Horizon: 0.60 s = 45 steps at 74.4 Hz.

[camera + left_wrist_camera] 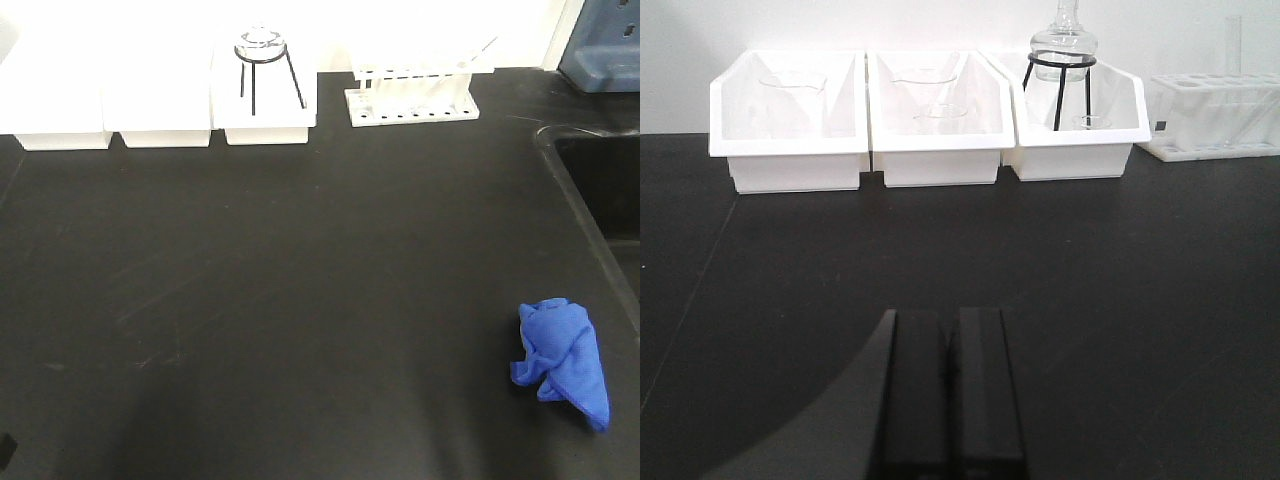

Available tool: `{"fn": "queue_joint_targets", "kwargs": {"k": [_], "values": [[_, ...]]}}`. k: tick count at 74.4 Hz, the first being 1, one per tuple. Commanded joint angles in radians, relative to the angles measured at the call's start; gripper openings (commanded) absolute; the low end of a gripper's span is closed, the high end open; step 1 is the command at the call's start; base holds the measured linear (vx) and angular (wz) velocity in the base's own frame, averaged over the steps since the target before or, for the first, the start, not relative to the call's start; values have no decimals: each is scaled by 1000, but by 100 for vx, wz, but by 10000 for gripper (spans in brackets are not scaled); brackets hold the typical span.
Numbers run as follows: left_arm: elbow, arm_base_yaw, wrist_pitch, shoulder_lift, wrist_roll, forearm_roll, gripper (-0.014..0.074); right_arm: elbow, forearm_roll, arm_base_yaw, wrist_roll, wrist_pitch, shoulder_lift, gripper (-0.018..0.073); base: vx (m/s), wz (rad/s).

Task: Wipe right workspace with blue cloth
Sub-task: 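Move the right gripper toward the crumpled blue cloth near the sink, then lower the right gripper onto the blue cloth and close on it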

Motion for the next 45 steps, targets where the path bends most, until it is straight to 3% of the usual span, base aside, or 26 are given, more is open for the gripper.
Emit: {"fn": "queue_joint_targets", "kwargs": {"k": [1, 16, 25, 38, 45], "values": [[-25, 3, -82, -10, 1, -6, -6, -56, 22, -6, -7, -25, 49, -8, 0, 0], [-25, 3, -82, -10, 1, -6, -6, -56, 14, -6, -23, 21, 122, 10, 0, 0], [-25, 3, -82, -10, 1, -6, -6, -56, 24, -6, -64, 51, 138, 77, 0, 0], [-25, 3, -82, -10, 1, -6, -6, -56, 21, -6, -137, 58, 138, 286, 0, 0], [-25, 3, -82, -10, 1, -6, -6, -56, 12, -6, -140, 51, 138, 445, 0, 0]]}}
